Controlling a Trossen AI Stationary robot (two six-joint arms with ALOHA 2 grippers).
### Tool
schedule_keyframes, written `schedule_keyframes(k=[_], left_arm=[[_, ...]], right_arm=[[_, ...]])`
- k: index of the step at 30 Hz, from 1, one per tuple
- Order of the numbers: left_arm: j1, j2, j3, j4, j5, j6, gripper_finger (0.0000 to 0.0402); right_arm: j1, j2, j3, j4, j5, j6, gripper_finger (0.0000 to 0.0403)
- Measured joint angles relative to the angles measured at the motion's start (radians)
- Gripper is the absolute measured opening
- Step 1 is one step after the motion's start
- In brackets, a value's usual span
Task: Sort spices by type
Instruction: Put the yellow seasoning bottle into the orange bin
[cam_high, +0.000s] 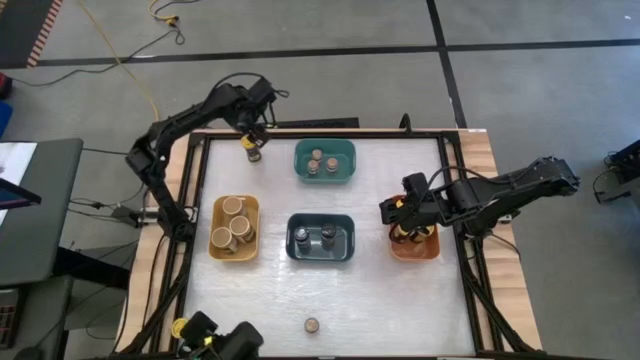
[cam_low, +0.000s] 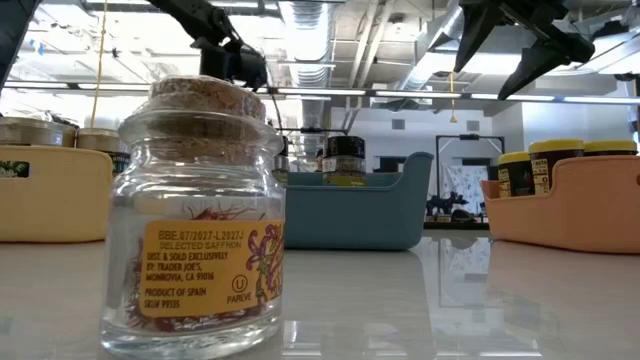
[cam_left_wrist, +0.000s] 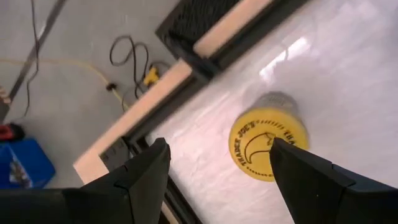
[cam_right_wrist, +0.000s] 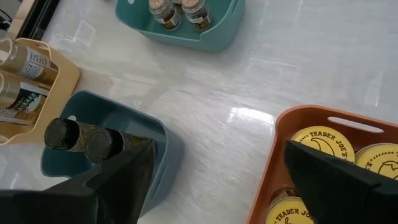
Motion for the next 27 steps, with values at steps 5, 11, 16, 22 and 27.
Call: schedule_keyframes(k=[5, 11, 16, 22, 27], left_arm=[[0.009, -0.003, -0.086, 0.046, -0.002, -0.045, 0.0265], [0.004, -0.004, -0.099, 0.056, -0.007, -0.08, 0.0265], [-0.002, 0.003, -0.056, 0.037, 0.001, -0.08, 0.0265], [-0.004, 0.003, -0.025, 0.035, 0.003, -0.097, 0.0265], [-0.009, 0.003, -0.03, 0.032, 0.058, -0.086, 0.0265]], right_arm=[[0.0, 0.0, 0.0, 0.0, 0.001, 0.0, 0.038], [-0.02, 0.0, 0.0, 0.0, 0.001, -0.001, 0.038], [-0.044, 0.0, 0.0, 0.0, 0.001, -0.006, 0.038], [-0.052, 0.0, 0.0, 0.0, 0.001, -0.012, 0.038], [-0.052, 0.0, 0.0, 0.0, 0.001, -0.015, 0.038]])
